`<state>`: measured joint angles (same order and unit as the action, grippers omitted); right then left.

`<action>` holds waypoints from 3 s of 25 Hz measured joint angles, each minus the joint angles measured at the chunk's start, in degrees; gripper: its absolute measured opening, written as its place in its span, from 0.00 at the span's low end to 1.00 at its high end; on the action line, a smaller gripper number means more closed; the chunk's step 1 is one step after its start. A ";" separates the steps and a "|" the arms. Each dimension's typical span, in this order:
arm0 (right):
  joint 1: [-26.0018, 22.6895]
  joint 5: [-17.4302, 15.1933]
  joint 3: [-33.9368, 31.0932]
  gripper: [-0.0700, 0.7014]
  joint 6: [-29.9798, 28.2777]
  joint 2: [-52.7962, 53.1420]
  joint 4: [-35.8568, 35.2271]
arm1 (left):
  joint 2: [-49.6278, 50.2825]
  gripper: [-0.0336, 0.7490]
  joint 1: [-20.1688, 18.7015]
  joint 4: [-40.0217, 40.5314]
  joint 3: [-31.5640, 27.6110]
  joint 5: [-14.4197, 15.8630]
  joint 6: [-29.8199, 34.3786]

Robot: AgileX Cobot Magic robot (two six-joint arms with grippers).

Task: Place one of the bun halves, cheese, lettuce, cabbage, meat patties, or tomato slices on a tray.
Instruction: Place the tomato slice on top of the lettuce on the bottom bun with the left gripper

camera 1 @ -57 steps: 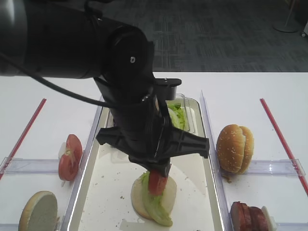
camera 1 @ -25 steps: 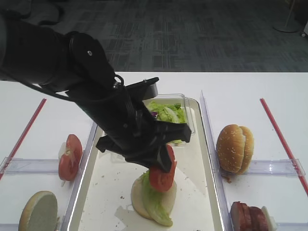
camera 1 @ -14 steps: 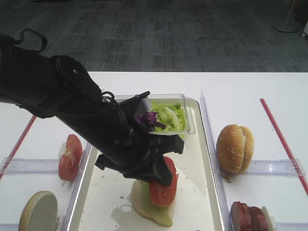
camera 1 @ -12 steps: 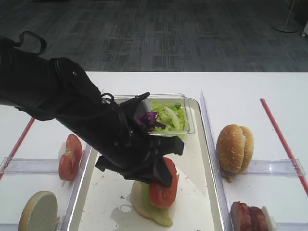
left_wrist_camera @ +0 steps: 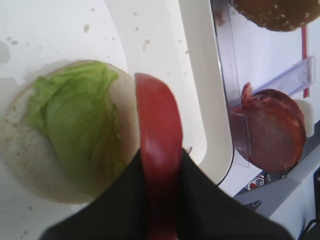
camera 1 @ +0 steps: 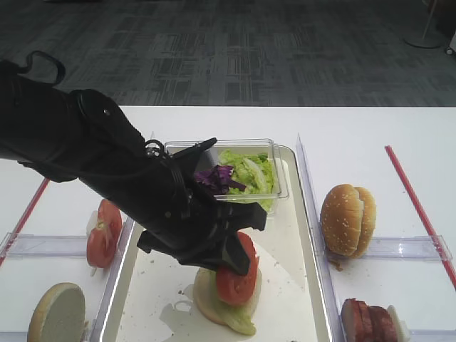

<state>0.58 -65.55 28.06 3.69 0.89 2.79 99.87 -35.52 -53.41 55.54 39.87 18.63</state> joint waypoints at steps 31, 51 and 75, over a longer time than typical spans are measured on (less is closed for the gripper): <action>0.00 0.00 0.00 0.34 0.00 0.00 0.00 | 1.85 0.13 0.74 0.45 -0.50 0.24 0.22; 0.00 0.00 0.00 0.34 0.22 0.00 0.00 | 1.85 0.32 0.74 0.45 -0.50 0.77 0.22; 0.00 -0.25 0.00 0.34 0.22 0.00 0.00 | 1.85 0.35 1.86 9.19 -0.50 0.77 -5.70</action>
<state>0.58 -65.80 28.06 3.91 0.89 2.79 101.73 -33.67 -44.21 55.04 40.64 12.94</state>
